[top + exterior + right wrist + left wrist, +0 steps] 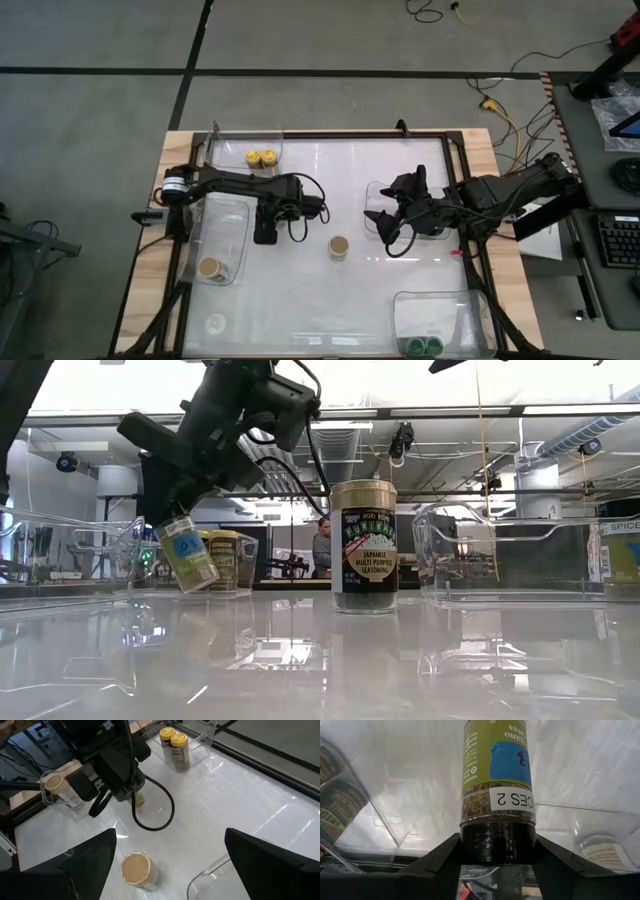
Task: Sort spices by type
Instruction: Put the black seasoning bottle into the middle right transparent bin
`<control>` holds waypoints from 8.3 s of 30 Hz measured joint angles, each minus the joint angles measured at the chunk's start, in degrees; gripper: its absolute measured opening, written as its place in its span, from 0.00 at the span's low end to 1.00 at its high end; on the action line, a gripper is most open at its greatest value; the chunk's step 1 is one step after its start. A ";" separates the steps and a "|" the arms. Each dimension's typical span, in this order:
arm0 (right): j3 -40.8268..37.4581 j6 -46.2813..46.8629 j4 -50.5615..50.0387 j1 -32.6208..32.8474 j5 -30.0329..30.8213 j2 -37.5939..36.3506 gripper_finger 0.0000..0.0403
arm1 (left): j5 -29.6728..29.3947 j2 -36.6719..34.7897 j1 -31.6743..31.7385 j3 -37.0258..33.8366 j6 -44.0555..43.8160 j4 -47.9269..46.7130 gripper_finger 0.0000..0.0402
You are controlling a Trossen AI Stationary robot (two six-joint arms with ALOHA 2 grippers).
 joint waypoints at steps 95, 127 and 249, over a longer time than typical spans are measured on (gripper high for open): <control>36.99 -28.78 24.41 -13.03 -12.31 53.61 0.90 | 1.30 -49.56 -0.11 -26.35 -14.89 27.25 0.69; 34.47 -23.98 21.70 -16.24 -15.63 58.95 0.90 | -0.34 -53.53 -0.11 -31.36 -17.33 35.19 0.69; -34.41 -10.47 -5.78 -2.99 -12.66 -25.75 0.50 | 3.09 -35.87 -0.24 -19.95 -18.47 60.52 0.69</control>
